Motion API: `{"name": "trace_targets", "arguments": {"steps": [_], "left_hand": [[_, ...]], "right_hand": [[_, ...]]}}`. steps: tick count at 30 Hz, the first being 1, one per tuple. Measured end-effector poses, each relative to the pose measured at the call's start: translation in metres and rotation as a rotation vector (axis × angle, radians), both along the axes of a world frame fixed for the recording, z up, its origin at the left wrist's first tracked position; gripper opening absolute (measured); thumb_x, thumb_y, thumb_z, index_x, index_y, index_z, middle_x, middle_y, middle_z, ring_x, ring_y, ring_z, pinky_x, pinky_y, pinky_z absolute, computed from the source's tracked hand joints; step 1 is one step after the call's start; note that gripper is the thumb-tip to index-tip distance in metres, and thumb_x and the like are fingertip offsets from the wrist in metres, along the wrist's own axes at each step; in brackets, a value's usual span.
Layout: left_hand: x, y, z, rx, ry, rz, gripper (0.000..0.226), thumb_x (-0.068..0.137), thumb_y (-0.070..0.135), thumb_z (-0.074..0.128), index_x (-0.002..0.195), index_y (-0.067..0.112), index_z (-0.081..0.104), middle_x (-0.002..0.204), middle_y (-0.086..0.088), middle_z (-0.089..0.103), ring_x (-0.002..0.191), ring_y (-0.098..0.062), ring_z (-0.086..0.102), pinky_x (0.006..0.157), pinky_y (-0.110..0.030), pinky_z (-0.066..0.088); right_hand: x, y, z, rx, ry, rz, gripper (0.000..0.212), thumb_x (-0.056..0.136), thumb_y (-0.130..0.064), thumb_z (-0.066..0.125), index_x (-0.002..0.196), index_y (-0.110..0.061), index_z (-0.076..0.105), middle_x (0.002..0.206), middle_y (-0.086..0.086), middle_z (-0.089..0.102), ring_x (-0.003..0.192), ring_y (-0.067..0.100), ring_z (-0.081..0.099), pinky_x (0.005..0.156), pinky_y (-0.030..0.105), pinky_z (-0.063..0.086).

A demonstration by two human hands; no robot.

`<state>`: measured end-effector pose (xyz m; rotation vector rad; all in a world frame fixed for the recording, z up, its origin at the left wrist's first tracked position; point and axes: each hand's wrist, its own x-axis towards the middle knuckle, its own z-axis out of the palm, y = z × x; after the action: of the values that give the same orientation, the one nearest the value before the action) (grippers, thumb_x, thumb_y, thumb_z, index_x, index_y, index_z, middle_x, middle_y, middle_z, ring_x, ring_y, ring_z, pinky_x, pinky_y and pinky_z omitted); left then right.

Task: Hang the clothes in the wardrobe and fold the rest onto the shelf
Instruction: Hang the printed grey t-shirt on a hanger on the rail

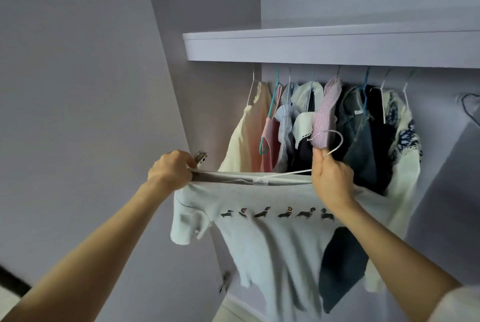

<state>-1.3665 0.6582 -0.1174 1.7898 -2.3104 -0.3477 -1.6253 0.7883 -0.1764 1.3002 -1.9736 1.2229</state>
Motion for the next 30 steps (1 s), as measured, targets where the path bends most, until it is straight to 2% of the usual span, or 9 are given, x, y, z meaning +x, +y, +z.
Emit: {"name": "trace_targets", "arguments": {"steps": [5,9,12,15,17,19,22,27,30], "left_hand": [[-0.014,0.009,-0.002,0.014,0.038,-0.093,0.026,0.080,0.011,0.052,0.088,0.033,0.064,0.107,0.000,0.061,0.093,-0.024,0.056,0.076,-0.031,0.046],[-0.027,0.016,-0.003,0.006,0.068,-0.186,0.029,0.080,0.001,0.047,0.086,0.023,0.064,0.115,-0.003,0.061,0.099,-0.024,0.057,0.075,-0.027,0.045],[-0.026,0.017,-0.003,0.001,0.074,-0.183,0.025,0.082,0.002,0.050,0.090,0.021,0.065,0.114,-0.003,0.061,0.106,-0.025,0.056,0.077,-0.025,0.042],[-0.024,0.018,0.001,-0.005,0.128,-0.200,0.021,0.081,0.004,0.055,0.092,0.019,0.065,0.118,-0.003,0.061,0.103,-0.022,0.057,0.081,-0.024,0.043],[-0.024,0.020,0.005,0.060,0.207,-0.254,0.020,0.079,0.010,0.067,0.097,0.018,0.065,0.103,-0.002,0.063,0.084,-0.017,0.060,0.072,-0.020,0.047],[-0.021,0.025,0.011,0.275,0.382,-0.347,0.037,0.075,0.019,0.077,0.109,0.022,0.062,0.095,0.002,0.059,0.070,-0.010,0.059,0.056,-0.013,0.047],[-0.011,0.022,0.015,0.310,0.501,-0.424,0.042,0.079,0.026,0.075,0.117,0.028,0.057,0.105,0.005,0.057,0.086,-0.007,0.058,0.057,-0.005,0.042],[0.007,0.015,-0.010,0.159,0.237,-0.444,0.038,0.088,0.030,0.064,0.125,0.023,0.057,0.121,0.005,0.057,0.109,-0.016,0.055,0.094,-0.026,0.043],[0.000,0.026,-0.023,0.107,0.159,-0.560,0.031,0.092,0.037,0.056,0.116,0.019,0.064,0.109,0.003,0.064,0.100,-0.017,0.059,0.088,-0.027,0.045]], "right_hand": [[0.013,-0.005,0.003,0.122,0.181,0.024,0.034,0.091,-0.018,0.048,0.067,0.004,0.060,0.041,0.023,0.054,0.033,0.038,0.053,0.035,0.038,0.045],[0.032,-0.015,0.012,0.130,0.172,0.152,0.057,0.094,-0.033,0.022,0.085,0.004,0.064,0.061,0.025,0.063,0.055,0.043,0.061,0.052,0.041,0.047],[0.027,-0.018,0.025,0.013,0.058,0.160,0.045,0.096,-0.023,0.029,0.081,0.006,0.060,0.060,0.027,0.059,0.055,0.046,0.058,0.052,0.042,0.044],[0.033,-0.019,0.015,0.245,0.134,0.167,0.043,0.100,-0.028,0.032,0.094,0.001,0.062,0.071,0.026,0.066,0.068,0.045,0.063,0.061,0.045,0.047],[0.040,-0.018,0.002,0.353,0.159,0.119,0.042,0.101,-0.034,0.031,0.101,-0.005,0.061,0.078,0.023,0.069,0.077,0.042,0.065,0.065,0.044,0.047],[0.040,-0.020,-0.001,0.328,0.100,0.089,0.040,0.100,-0.032,0.031,0.101,-0.003,0.059,0.081,0.025,0.068,0.080,0.044,0.063,0.066,0.045,0.045],[0.039,-0.019,0.005,0.214,-0.033,0.117,0.035,0.100,-0.023,0.038,0.096,0.004,0.060,0.077,0.031,0.065,0.077,0.050,0.060,0.064,0.046,0.042],[0.040,-0.013,0.015,0.184,-0.052,0.140,0.036,0.100,-0.023,0.038,0.091,0.005,0.060,0.074,0.030,0.064,0.075,0.048,0.060,0.062,0.043,0.039],[0.046,-0.010,0.022,0.149,-0.081,0.198,0.033,0.099,-0.018,0.040,0.086,0.005,0.058,0.073,0.031,0.063,0.074,0.050,0.057,0.063,0.045,0.038]]}}
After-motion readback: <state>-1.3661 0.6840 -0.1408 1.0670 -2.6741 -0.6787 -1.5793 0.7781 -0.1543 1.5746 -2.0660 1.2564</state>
